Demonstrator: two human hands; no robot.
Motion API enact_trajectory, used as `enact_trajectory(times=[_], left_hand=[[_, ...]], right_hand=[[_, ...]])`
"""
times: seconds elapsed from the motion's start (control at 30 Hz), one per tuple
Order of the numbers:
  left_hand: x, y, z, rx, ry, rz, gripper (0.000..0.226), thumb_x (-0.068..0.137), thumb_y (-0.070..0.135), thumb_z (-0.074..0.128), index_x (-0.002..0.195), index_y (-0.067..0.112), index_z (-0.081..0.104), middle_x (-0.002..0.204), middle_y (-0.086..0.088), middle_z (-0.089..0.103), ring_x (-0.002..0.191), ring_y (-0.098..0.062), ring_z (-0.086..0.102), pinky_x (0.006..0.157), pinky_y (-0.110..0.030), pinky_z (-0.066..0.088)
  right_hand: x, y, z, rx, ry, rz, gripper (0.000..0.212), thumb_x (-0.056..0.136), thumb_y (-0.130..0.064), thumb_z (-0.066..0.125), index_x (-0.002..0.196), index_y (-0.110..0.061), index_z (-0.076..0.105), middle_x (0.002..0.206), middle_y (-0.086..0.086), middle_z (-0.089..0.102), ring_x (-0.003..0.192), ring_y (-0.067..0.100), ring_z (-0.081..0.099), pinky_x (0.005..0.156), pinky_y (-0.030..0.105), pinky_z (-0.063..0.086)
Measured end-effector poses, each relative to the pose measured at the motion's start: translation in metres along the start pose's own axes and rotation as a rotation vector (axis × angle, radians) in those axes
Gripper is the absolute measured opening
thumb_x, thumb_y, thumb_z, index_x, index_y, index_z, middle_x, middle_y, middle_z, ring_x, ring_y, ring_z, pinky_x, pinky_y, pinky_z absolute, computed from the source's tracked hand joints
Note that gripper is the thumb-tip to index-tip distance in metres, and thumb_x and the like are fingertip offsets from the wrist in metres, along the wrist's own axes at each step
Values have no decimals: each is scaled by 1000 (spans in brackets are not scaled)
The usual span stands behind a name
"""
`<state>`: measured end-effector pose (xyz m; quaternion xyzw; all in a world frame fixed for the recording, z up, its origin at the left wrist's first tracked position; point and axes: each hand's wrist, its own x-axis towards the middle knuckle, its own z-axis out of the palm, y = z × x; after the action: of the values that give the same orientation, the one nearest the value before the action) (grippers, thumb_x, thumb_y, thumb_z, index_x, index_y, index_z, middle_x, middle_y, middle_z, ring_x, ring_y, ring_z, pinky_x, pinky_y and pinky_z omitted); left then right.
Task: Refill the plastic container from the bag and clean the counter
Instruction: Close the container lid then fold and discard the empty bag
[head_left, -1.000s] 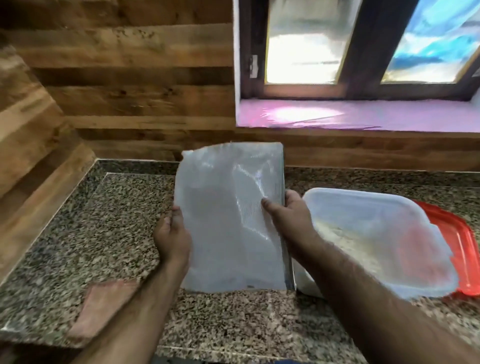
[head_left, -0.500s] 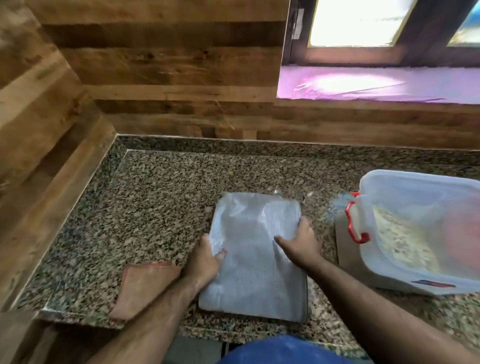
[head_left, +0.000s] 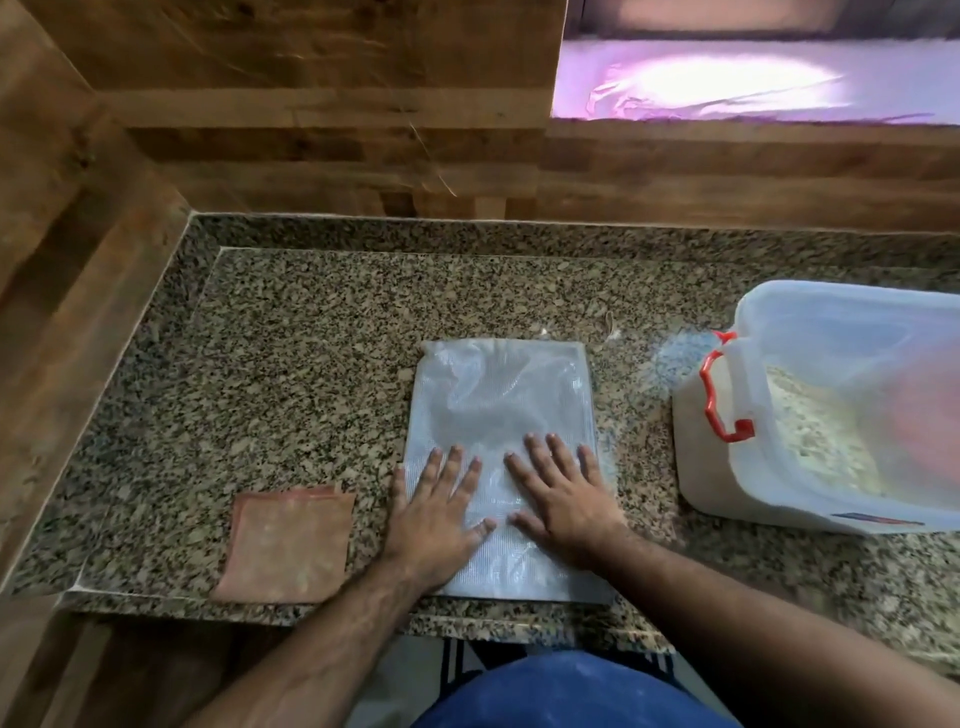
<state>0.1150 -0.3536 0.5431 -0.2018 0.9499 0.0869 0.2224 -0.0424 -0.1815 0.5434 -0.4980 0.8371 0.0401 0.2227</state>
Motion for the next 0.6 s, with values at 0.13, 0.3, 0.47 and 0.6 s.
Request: enact_trajectory(times=[0.13,0.3,0.47,0.6], left_hand=[[0,1,-12,-11,-37,-6,86,101,80,19,168,41,-20,176,7,-31,164,-20,-25,128,-67,-13],[0,29,-71,-191,94,-137,74,101,76,31,154,29,50,161,2,54,148,-21,50,130,-63,14],[-16,95,-141,-585,518,-97,65,105,62,36,139,18,68,137,-5,73,127,-29,66,111,-51,49],[-31,191,-186,-680,825,182,48,106,48,49,122,12,77,122,-2,78,119,-22,70,103,-50,55]], right_hand=[[1,4,-3,7,-81,-4,83,104,-75,17,164,-37,-26,172,2,-37,158,32,-34,130,60,-13],[-13,-3,-75,129,-109,27,62,109,-43,48,164,-21,30,175,15,23,158,36,31,127,53,29],[-100,31,-188,206,426,-97,35,104,-28,62,138,-24,63,133,4,72,115,32,71,91,48,60],[-187,115,-247,309,737,-49,32,100,-21,66,132,-24,70,127,2,77,114,32,72,91,49,59]])
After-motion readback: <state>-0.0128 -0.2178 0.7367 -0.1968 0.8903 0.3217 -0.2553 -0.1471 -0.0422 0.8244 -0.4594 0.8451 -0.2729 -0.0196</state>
